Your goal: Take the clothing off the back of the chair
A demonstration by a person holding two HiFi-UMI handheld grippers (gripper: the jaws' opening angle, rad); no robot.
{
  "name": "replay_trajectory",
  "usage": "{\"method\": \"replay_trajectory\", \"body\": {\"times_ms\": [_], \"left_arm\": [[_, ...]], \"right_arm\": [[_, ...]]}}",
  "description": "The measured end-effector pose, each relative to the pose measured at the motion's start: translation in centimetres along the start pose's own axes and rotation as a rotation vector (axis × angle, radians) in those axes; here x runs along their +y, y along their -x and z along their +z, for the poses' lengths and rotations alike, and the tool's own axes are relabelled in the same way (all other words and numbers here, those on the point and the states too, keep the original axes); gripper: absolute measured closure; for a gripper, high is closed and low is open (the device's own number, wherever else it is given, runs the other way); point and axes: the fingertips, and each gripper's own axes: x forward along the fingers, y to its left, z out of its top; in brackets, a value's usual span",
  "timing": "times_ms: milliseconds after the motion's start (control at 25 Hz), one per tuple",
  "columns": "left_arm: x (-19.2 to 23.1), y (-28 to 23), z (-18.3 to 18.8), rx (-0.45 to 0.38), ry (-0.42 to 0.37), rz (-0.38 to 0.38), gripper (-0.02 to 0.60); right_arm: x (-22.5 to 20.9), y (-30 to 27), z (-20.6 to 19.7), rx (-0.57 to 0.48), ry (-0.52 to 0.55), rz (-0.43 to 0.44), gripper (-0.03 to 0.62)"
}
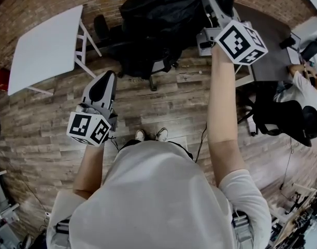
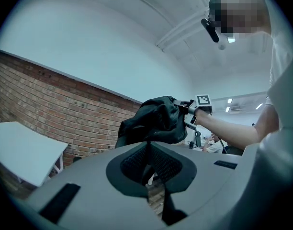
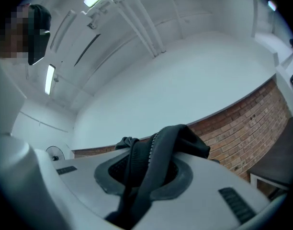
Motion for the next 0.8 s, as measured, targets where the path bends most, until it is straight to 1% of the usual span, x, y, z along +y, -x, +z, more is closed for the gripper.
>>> {"method": "replay_trajectory", "body": {"times_ms": [120, 200, 320, 560, 800], "left_arm": [[-0.2, 0.0, 0.3, -0.010, -0.010, 0.003, 0.543], [-0.9, -0.1, 0.4, -0.013, -0.016, -0.002, 0.543], [-1.1, -0.5, 0.4, -0.012, -0.021, -0.022, 0.543], [-2.1, -1.5, 0.7, -0.013, -0.036, -0.067, 0.543], [-1.9, -0.9, 0.5, -0.005, -0.041, -0.060, 0.543]], "right_arm": [[-1.2, 1.4, 2.0, -0.034, 0.024, -0.030, 0.507], [-2.2, 2.8, 2.5, -0.043, 0.031, -0.055, 0.507], [-2.7, 3.6, 2.4, -0.037, 0.043, -0.079, 0.507], [-2.0, 3.8, 1.9, -0.019, 0.078, -0.079, 0.507], [-2.7, 4.6, 2.0, -0.016, 0.086, -0.107, 0.505]]}}
